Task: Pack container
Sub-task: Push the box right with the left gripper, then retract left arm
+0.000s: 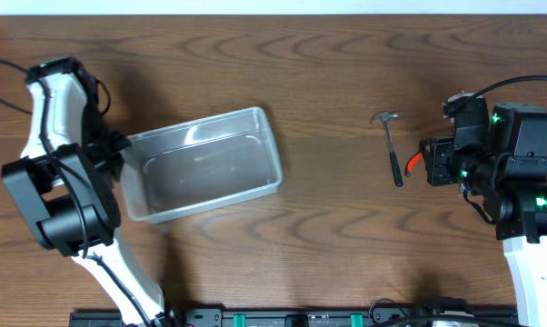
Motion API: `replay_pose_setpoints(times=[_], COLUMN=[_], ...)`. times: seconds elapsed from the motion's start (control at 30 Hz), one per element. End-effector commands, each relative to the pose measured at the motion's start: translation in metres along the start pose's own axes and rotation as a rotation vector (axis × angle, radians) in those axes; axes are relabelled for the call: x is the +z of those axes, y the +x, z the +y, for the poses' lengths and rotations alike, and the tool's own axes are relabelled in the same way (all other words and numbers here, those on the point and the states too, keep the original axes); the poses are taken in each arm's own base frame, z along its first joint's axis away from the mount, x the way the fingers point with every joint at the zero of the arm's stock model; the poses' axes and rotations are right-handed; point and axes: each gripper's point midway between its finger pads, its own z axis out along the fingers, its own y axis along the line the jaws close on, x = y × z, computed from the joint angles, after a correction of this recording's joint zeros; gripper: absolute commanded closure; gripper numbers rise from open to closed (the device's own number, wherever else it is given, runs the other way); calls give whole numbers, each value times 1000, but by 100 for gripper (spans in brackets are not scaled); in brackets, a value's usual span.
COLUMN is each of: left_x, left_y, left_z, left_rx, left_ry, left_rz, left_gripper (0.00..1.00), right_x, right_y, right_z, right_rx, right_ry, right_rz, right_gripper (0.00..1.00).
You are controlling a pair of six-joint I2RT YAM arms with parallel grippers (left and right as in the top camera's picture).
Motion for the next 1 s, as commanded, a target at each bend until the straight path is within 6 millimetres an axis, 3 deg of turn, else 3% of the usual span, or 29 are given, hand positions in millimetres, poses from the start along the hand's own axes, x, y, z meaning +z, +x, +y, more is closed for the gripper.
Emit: replay_pose_setpoints(times=[0.0,0.17,0.43,0.83,0.87,0.97], left_x=[1,-5,-7,-5,-6,-9], left_y=[12,18,36,55,55,36], left_z=[-43,-92,-139,-159,-158,-142], left_rx=[146,239,370,448,464,476], left_ry=[130,241,253,233,230,148], left_rz=[28,-19,-89,-98,-104,-172], left_gripper=[94,94,94,94,92,73], right_x=[-5,-5,-5,-5,-5,-5], right_y=[-7,-7,-8,-10,-10,-10], right_z=[-3,-3,-3,-3,-3,-3], right_rx=[-12,-12,-13,-14,-18,-43], right_ry=[12,11,12,13,12,12], right_rz=[-24,-24,-28,-33,-33,-34], right_gripper=[72,72,72,71,69,51])
